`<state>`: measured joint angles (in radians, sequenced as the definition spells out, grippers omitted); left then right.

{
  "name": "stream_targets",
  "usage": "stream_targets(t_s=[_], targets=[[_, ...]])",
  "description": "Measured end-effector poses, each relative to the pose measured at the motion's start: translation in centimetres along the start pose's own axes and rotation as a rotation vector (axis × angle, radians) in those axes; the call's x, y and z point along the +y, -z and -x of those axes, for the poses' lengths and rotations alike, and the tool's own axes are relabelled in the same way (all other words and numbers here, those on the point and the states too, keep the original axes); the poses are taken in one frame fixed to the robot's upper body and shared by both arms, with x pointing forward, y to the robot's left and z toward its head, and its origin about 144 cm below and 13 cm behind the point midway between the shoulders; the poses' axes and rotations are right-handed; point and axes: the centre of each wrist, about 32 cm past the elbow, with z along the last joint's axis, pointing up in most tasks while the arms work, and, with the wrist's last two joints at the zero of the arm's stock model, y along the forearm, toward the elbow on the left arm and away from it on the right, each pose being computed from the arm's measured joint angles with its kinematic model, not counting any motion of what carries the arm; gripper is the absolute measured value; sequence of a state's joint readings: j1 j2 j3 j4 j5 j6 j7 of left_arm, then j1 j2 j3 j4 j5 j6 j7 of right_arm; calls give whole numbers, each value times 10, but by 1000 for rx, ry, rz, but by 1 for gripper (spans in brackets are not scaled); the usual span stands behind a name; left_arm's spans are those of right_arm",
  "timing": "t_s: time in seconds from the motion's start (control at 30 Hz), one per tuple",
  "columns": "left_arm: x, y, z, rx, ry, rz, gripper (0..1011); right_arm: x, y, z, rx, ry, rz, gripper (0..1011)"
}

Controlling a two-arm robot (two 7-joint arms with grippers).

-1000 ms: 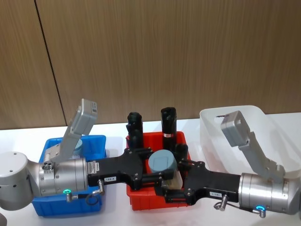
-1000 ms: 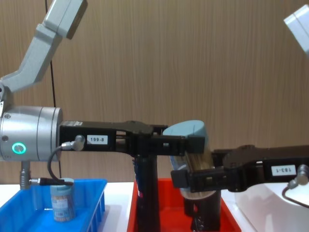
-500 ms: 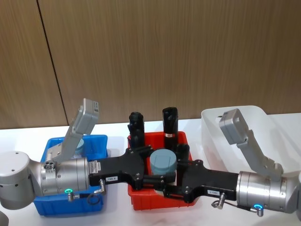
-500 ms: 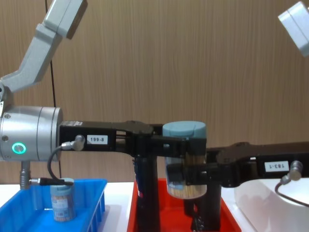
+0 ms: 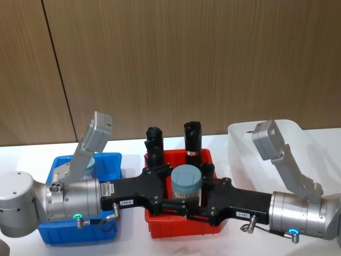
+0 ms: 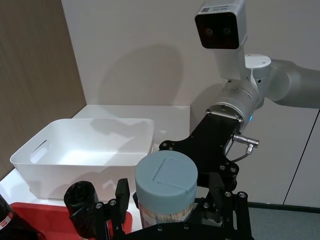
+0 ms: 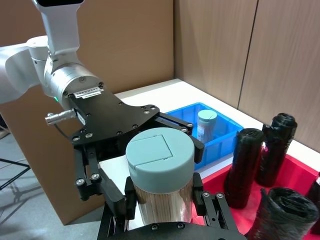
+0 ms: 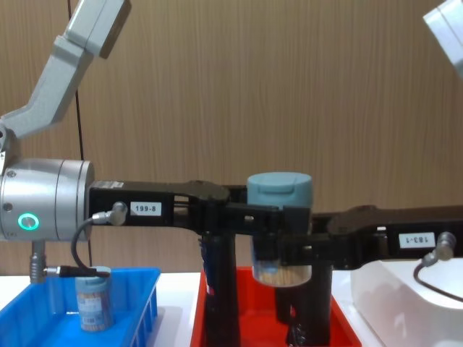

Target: Pick the cotton swabs from the blue box and place them into the white box.

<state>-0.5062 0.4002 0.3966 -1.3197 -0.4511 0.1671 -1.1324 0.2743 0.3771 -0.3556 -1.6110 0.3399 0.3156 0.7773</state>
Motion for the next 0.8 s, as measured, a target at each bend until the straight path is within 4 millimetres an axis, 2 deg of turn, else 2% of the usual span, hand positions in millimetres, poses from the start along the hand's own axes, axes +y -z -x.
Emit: stream_targets(t_s=[0.3, 0.8], targets=[[0, 0, 0, 0, 0, 0, 1004, -9, 3, -4, 3, 56, -17, 639], [0, 0, 0, 0, 0, 0, 1004, -38, 13, -25, 1, 214, -50, 639]])
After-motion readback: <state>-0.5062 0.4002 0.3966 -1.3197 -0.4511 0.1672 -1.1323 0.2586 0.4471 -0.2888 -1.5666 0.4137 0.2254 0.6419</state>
